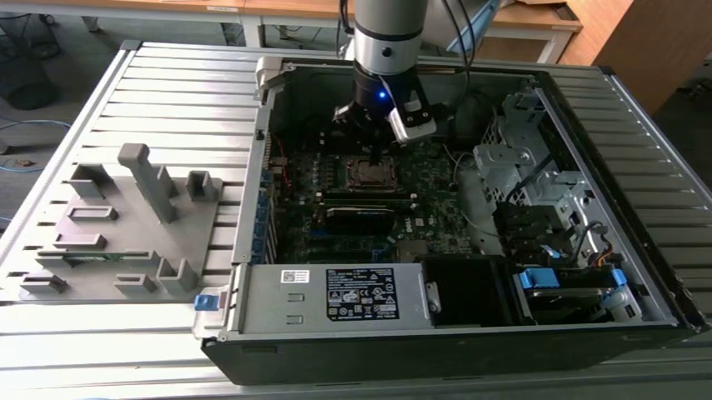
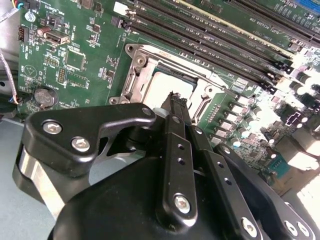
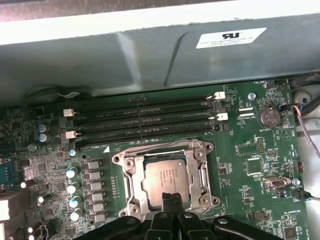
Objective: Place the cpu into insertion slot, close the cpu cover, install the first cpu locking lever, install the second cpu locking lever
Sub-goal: 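Install the second cpu locking lever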
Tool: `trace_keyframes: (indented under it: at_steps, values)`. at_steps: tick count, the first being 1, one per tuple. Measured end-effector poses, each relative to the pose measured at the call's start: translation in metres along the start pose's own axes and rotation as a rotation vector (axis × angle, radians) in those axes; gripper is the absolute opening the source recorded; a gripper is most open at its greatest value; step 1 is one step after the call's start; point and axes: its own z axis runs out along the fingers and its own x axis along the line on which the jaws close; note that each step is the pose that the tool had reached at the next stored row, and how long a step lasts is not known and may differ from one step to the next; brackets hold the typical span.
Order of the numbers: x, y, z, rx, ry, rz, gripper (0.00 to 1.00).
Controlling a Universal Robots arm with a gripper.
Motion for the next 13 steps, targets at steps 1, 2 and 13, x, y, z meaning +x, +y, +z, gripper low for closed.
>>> trace_keyframes:
  at_steps: [1, 2, 13]
  values:
    - [0.0, 0.0, -0.0007, -0.0001, 0.0, 0.0, 0.11]
    - [0.0, 0.0, -0.0013, -0.0001, 0.0, 0.0, 0.11]
    - [-0.0009, -0.0056, -0.0017, -0.0001, 0.0, 0.0, 0.11]
